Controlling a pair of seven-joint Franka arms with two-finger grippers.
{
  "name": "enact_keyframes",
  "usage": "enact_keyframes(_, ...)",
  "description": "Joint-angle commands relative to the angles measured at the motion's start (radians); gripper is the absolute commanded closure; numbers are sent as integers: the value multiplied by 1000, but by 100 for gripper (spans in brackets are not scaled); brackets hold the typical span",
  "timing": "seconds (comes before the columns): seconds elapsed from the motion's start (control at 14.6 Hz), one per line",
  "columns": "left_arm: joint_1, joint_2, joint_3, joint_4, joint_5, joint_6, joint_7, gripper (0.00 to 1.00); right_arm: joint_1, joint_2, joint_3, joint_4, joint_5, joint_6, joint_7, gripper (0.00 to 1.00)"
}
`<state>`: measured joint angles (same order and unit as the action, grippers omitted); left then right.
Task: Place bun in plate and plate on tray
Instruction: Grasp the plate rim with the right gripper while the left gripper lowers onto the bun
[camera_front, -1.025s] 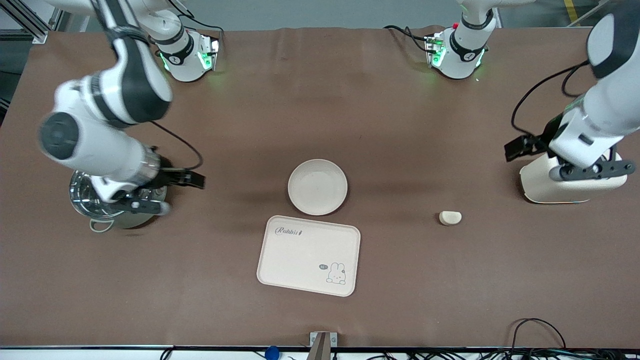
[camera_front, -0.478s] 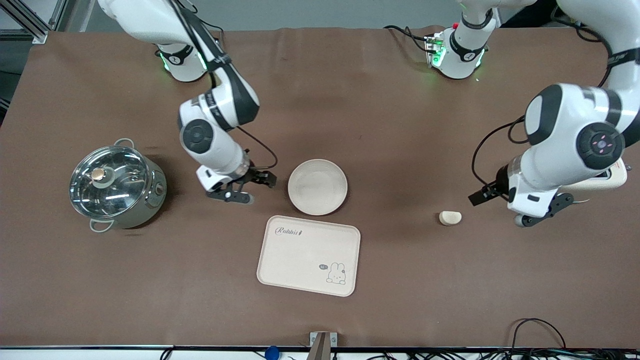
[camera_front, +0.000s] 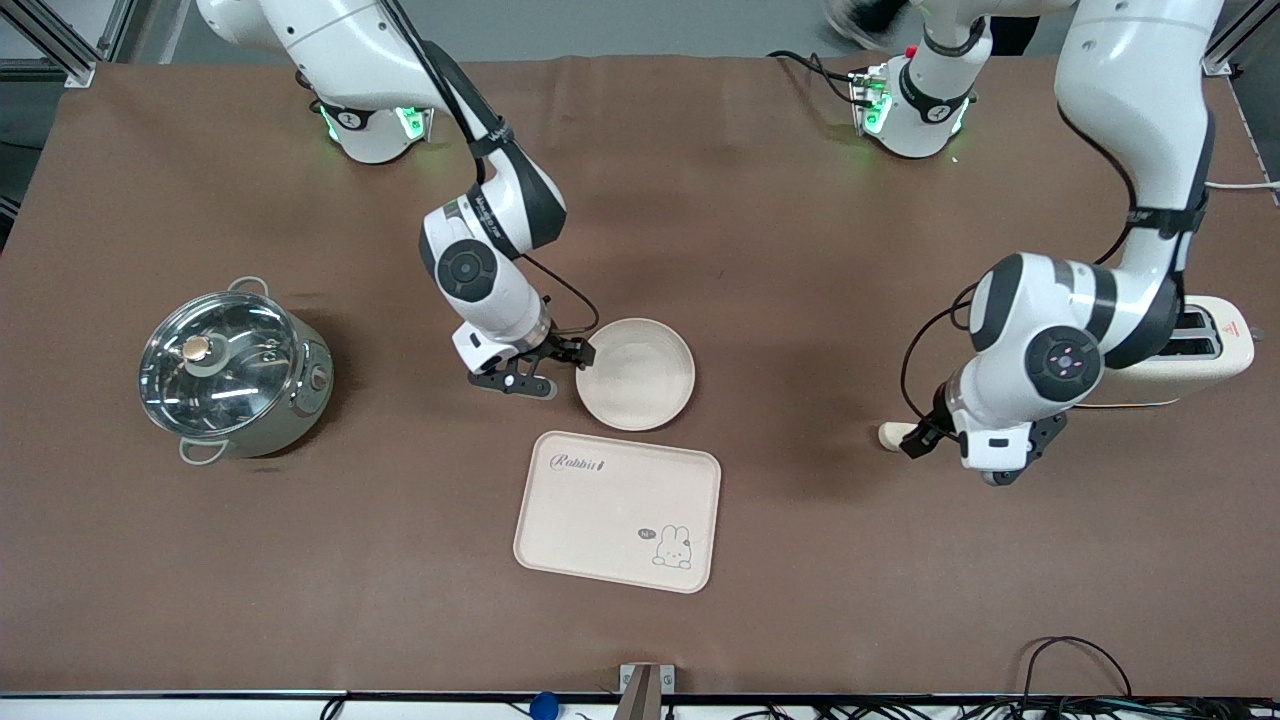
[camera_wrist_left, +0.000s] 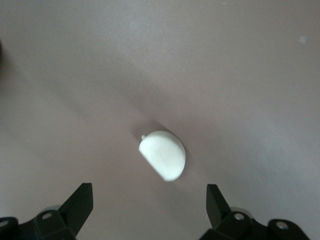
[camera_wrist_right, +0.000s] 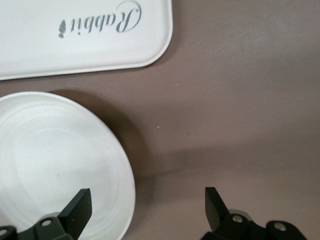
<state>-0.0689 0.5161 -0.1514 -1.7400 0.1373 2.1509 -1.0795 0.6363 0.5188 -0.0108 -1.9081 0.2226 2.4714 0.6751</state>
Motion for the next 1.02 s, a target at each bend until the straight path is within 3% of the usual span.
enact_keyframes(0.0, 1, 34, -2, -3, 25, 58, -97, 0, 22, 4, -9, -5, 23, 18, 24, 0)
enact_keyframes(0.55, 15, 119, -5, -7, 25, 110, -146, 1, 51, 3, -11, -5, 23, 18, 70, 0)
enact_keyframes(0.82, 17, 140, -5, -6, 22, 125, -148, 18, 63, 3, -11, -6, 21, 20, 90, 0)
enact_keyframes(0.96, 17, 153, -5, -6, 19, 141, -148, 32, 77, 3, -11, -6, 21, 17, 127, 0)
